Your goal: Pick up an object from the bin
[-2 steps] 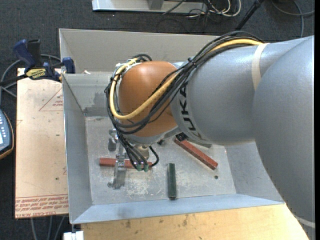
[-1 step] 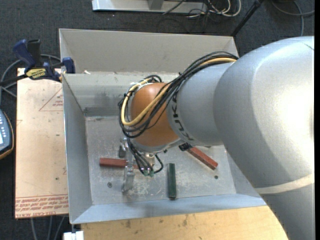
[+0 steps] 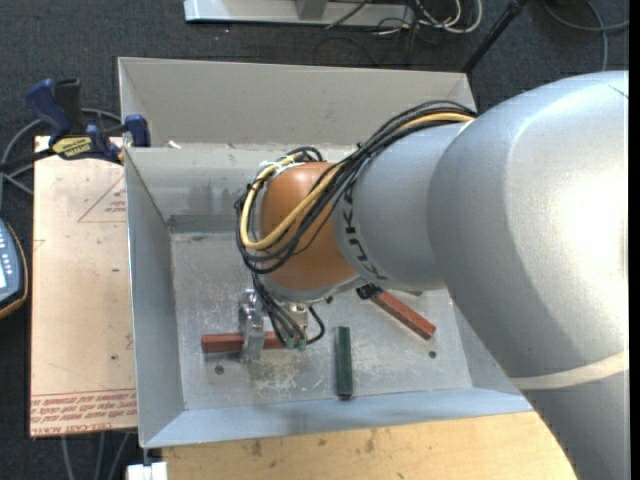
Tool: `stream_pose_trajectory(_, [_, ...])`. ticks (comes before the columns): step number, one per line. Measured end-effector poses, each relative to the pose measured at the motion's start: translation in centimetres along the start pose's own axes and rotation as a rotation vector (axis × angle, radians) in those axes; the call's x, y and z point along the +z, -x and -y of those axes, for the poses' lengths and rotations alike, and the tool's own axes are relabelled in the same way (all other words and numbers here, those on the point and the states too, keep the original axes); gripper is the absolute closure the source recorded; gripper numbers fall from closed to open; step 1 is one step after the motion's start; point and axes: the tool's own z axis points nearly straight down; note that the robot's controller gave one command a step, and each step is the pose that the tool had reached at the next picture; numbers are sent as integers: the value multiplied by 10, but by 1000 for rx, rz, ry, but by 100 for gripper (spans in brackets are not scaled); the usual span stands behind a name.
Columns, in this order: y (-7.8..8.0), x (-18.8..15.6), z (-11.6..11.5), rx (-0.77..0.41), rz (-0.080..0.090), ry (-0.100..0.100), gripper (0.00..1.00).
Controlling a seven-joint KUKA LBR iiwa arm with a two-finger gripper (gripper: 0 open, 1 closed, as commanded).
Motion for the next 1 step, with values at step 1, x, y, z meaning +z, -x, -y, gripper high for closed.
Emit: stream_pose_trajectory(1, [8, -142, 6, 18, 11, 2, 100])
